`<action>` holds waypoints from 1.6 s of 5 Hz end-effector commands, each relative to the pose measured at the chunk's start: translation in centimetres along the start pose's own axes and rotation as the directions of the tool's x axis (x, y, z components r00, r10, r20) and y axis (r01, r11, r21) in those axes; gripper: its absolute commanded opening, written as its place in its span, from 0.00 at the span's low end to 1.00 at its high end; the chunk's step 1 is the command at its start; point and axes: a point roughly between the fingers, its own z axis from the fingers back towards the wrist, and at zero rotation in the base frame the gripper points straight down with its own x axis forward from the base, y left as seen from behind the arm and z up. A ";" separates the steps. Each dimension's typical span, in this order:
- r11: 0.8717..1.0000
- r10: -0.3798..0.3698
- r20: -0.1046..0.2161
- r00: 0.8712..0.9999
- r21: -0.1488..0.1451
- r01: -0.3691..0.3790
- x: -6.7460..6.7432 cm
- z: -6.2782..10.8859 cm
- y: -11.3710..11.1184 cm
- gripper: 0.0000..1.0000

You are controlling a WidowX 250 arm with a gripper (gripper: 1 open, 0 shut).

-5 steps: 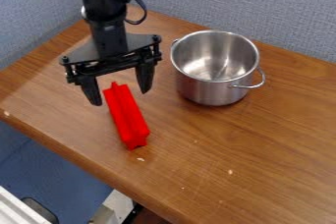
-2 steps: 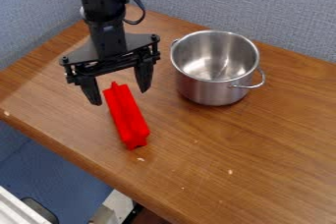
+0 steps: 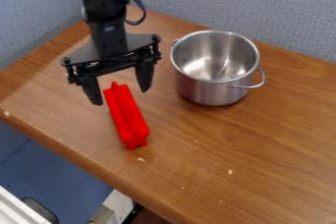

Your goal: Put the red object in the metal pot

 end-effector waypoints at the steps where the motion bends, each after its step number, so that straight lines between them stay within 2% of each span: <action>1: 1.000 0.023 0.022 0.999 -0.006 -0.023 0.7 0.3 0.1 1.00; 4: 0.999 0.036 0.027 0.999 -0.005 -0.036 0.8 0.1 0.1 1.00; 6: 0.999 0.030 0.029 0.999 0.030 -0.031 0.8 -1.5 0.2 1.00; 8: 0.998 0.030 0.036 0.999 0.045 -0.032 0.7 -3.1 0.2 1.00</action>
